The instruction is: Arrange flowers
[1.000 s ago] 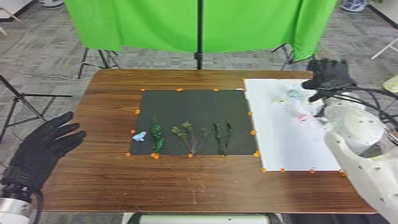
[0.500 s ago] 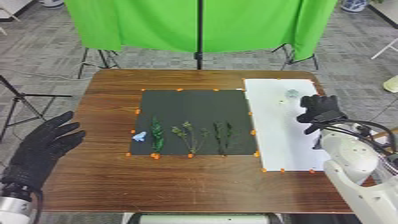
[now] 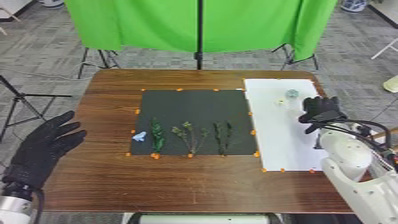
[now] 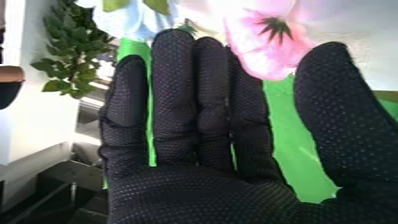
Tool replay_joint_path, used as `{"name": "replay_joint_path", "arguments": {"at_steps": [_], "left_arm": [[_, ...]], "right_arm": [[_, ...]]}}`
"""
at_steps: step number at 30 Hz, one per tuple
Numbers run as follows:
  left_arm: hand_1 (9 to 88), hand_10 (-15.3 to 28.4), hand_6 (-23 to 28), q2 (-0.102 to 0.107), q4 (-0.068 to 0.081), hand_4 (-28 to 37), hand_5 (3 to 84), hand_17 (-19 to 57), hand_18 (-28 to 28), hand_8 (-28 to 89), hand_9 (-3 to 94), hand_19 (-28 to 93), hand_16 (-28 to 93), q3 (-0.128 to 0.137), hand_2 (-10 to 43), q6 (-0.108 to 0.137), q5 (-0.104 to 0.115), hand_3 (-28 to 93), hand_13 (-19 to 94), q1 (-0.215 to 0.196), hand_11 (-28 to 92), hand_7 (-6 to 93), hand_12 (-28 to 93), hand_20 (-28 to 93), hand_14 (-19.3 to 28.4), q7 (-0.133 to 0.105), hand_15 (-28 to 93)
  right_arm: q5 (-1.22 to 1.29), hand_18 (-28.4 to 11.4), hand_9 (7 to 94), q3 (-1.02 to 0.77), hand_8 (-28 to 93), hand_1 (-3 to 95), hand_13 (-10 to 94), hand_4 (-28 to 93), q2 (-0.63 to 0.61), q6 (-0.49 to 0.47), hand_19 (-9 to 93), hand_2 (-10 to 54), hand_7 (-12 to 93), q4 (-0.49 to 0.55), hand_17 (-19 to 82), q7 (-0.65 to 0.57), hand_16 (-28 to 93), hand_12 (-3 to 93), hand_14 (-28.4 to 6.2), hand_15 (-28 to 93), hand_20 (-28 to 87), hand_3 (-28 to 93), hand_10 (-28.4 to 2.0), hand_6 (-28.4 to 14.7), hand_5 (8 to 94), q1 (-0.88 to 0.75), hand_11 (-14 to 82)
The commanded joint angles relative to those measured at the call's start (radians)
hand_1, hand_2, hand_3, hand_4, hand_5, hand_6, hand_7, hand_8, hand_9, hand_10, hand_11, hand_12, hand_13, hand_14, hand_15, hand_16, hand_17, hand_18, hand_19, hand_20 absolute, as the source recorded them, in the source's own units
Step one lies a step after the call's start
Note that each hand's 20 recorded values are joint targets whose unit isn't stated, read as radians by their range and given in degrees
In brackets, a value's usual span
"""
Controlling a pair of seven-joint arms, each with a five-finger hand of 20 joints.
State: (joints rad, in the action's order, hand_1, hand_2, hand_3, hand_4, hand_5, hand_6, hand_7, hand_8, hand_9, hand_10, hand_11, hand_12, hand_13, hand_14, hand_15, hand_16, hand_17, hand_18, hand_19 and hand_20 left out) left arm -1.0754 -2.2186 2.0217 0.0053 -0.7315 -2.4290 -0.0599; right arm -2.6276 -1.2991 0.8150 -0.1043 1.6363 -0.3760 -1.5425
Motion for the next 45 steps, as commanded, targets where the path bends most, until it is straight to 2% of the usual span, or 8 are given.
{"name": "replay_joint_path", "arguments": {"at_steps": [1, 5, 8, 15, 22, 31, 35, 45], "left_arm": [[27.3, 12.6, 2.0, -0.009, 0.006, -22.7, 33.7, -5.0, 22.8, -14, 28.9, 50, -1, -0.005, -0.5, -0.004, -0.004, 72, 26, -0.006, 32, 28.5, 14, 9, 15.1, 0.008, 44], [27.3, 12.6, 2.0, -0.010, 0.003, -22.7, 33.7, -5.0, 22.8, -14, 28.9, 50, -1, -0.006, -0.3, -0.001, -0.004, 72, 26, -0.008, 32, 28.5, 14, 9, 15.1, 0.006, 44], [27.2, 12.6, 2.0, -0.012, -0.002, -22.6, 33.7, -5.0, 22.8, -14, 28.9, 50, -1, -0.004, -0.3, 0.002, -0.004, 72, 26, -0.016, 32, 28.6, 14, 9, 15.1, 0.000, 44], [27.2, 12.6, 2.0, -0.014, -0.007, -22.7, 33.7, -5.0, 22.8, -14, 28.9, 50, -1, 0.014, -0.4, 0.008, -0.002, 72, 26, -0.022, 32, 28.5, 14, 9, 15.1, -0.005, 44], [27.2, 12.6, 2.0, -0.020, -0.015, -22.7, 33.6, -5.0, 22.8, -14, 28.9, 50, -1, 0.042, -0.4, 0.024, 0.007, 72, 26, -0.044, 32, 28.5, 15, 9, 15.0, -0.011, 44], [27.2, 12.6, 2.0, 0.004, 0.000, -22.7, 33.7, -5.0, 22.7, -14, 29.1, 50, -1, 0.006, -0.5, 0.013, 0.004, 72, 26, -0.005, 32, 28.6, 14, 9, 15.1, 0.003, 44], [27.2, 12.6, 2.0, 0.019, 0.004, -22.8, 33.8, -4.9, 22.7, -14, 29.1, 50, -1, -0.013, -0.4, 0.013, 0.005, 72, 26, 0.011, 32, 28.5, 14, 9, 15.1, 0.001, 44], [27.2, 12.5, 2.0, 0.039, 0.005, -22.7, 33.9, -5.0, 22.8, -13, 29.0, 50, -1, -0.028, -0.4, 0.014, 0.006, 72, 26, 0.013, 32, 28.4, 14, 9, 15.1, -0.008, 44]], "right_arm": [[-0.006, -17.8, 61.9, 0.016, -25, 32.5, 64, -28, 0.007, -0.001, 76, -9.5, 43, -0.015, 24, -0.027, 20, 33.4, -4.6, 61, 43, 86, -6.3, 0.1, 54.6, 0.010, 44.8], [-0.021, -17.9, 71.9, 0.037, -15, 39.0, 70, -28, 0.010, 0.066, 77, -9.4, 48, -0.038, 27, -0.024, 24, 43.5, -3.4, 58, 44, 83, -4.1, -0.2, 58.9, 0.023, 32.7], [-0.025, -17.9, 82.1, 0.045, -13, 45.8, 77, -28, 0.016, 0.076, 78, -9.3, 51, -0.036, 29, -0.013, 31, 47.9, -2.2, 54, 44, 84, -2.3, 0.3, 67.8, 0.033, 25.6], [-0.033, -17.9, 84.8, 0.082, -15, 46.4, 79, -28, 0.048, 0.158, 78, -9.5, 51, 0.006, 31, 0.029, 34, 48.8, -2.0, 53, 44, 87, -2.4, -0.4, 71.7, 0.105, 24.9], [-0.009, -17.9, 85.3, 0.249, -15, 45.3, 79, -28, 0.149, 0.311, 79, -9.5, 51, 0.016, 31, 0.161, 35, 49.5, -1.8, 53, 45, 89, -2.5, -0.7, 72.3, 0.318, 24.6], [-0.078, -17.5, 84.9, 0.494, -14, 45.5, 79, -28, 0.442, 0.278, 78, -9.5, 51, -0.209, 30, 0.343, 36, 50.5, -2.1, 54, 45, 88, -2.5, -0.4, 71.8, 0.576, 24.6], [-0.152, -17.3, 84.7, 0.543, -15, 45.7, 78, -28, 0.508, 0.255, 78, -9.5, 51, -0.285, 30, 0.408, 36, 50.5, -1.9, 54, 45, 87, -2.4, 0.0, 71.3, 0.595, 24.6], [-0.328, -17.1, 84.5, 0.559, -15, 45.6, 78, -28, 0.635, 0.195, 78, -9.5, 52, -0.386, 30, 0.499, 35, 50.4, -1.8, 55, 45, 87, -2.2, 0.3, 70.8, 0.570, 24.8]]}}
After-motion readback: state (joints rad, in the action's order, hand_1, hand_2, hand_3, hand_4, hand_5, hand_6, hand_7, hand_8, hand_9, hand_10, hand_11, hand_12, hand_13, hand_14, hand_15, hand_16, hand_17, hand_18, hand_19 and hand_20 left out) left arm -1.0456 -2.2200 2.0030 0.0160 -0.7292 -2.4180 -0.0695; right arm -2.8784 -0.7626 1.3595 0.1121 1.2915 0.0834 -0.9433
